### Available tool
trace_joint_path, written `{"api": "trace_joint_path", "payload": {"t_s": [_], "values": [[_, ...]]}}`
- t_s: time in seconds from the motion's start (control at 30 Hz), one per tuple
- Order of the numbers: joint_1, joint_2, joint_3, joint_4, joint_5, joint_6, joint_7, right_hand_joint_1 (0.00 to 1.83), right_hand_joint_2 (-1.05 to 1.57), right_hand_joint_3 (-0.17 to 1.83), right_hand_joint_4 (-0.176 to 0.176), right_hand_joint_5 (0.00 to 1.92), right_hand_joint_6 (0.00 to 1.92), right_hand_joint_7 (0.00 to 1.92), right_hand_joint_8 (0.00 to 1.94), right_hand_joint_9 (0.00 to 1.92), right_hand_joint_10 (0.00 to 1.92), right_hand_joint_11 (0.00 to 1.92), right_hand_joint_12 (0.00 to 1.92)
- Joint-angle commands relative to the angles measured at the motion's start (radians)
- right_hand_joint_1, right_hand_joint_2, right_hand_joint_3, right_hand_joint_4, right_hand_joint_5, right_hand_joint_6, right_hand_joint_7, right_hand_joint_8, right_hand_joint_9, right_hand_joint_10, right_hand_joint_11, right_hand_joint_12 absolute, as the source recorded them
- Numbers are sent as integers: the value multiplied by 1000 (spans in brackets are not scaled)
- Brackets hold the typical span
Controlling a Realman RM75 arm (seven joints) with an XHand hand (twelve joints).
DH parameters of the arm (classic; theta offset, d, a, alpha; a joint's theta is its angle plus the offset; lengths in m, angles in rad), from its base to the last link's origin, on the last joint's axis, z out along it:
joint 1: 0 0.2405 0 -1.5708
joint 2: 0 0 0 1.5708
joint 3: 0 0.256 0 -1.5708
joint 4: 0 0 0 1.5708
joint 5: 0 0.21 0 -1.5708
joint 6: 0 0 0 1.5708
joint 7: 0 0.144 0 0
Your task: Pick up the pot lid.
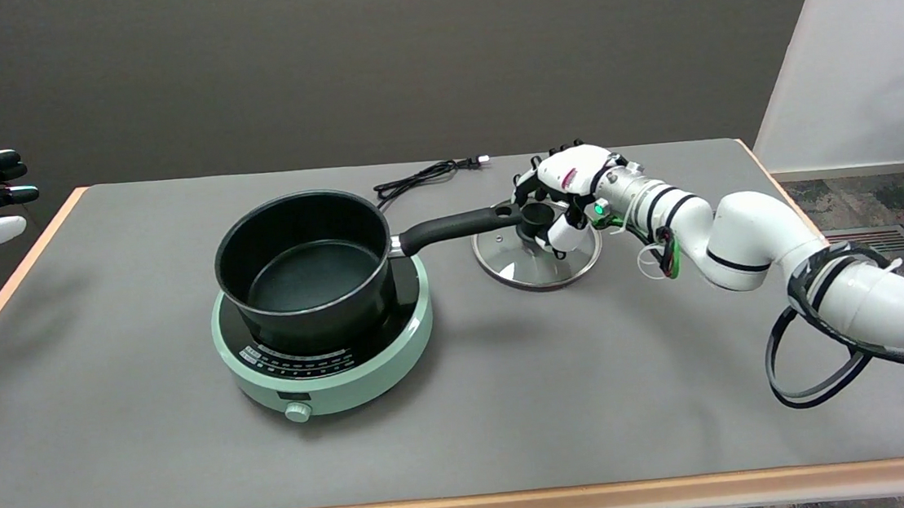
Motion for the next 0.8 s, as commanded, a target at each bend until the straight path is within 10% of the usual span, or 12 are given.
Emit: {"api": "trace_joint_path", "payload": {"t_s": [0.03,0.8], "values": [[9,-9,-8,-30,0,0,0,944,599,900,176,636,387,730,300,730,668,443,698],[9,-9,-8,-29,1,-12,7,910,617,867,176,681,739,799,609,715,915,468,659]]}}
